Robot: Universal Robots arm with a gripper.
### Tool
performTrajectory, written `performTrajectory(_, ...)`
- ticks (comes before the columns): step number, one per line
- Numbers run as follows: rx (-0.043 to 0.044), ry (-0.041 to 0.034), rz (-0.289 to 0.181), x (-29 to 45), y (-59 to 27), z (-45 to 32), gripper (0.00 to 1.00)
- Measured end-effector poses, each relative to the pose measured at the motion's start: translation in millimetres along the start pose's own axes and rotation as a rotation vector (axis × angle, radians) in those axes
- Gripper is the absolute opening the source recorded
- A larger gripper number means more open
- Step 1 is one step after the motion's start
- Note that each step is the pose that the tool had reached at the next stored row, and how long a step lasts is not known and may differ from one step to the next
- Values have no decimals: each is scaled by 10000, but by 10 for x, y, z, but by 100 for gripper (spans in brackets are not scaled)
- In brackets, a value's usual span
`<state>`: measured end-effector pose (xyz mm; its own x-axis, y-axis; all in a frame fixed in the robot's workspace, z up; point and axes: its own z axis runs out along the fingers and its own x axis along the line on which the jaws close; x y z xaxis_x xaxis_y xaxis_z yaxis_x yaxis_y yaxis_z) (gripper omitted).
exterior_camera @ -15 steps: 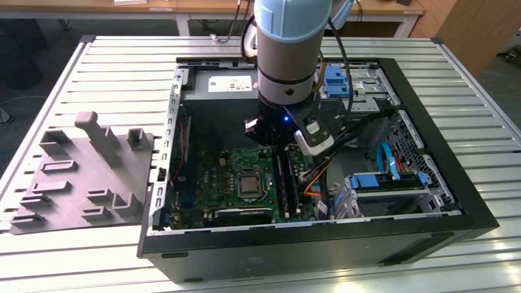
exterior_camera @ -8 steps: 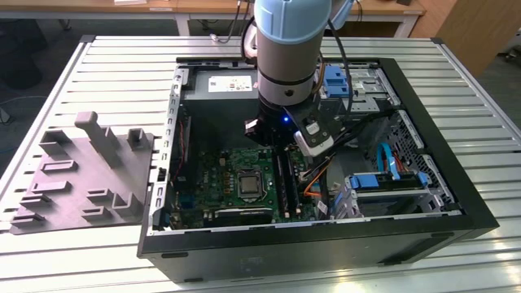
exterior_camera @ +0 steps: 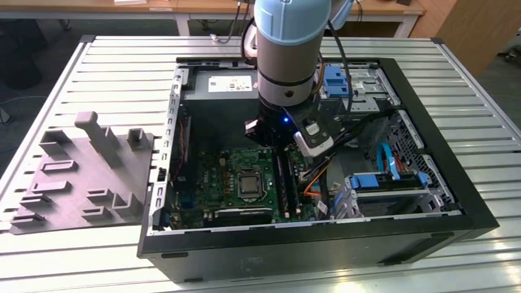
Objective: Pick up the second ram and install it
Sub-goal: 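Press down the second ram until it locks into place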
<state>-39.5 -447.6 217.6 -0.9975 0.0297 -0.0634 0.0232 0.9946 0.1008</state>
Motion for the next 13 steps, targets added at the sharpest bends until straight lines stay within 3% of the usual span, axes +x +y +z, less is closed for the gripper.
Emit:
performTrajectory(7, 0, 0, 0, 0, -1, 7, 11)
performTrajectory(13, 8, 0, 0, -6, 9, -86, 11)
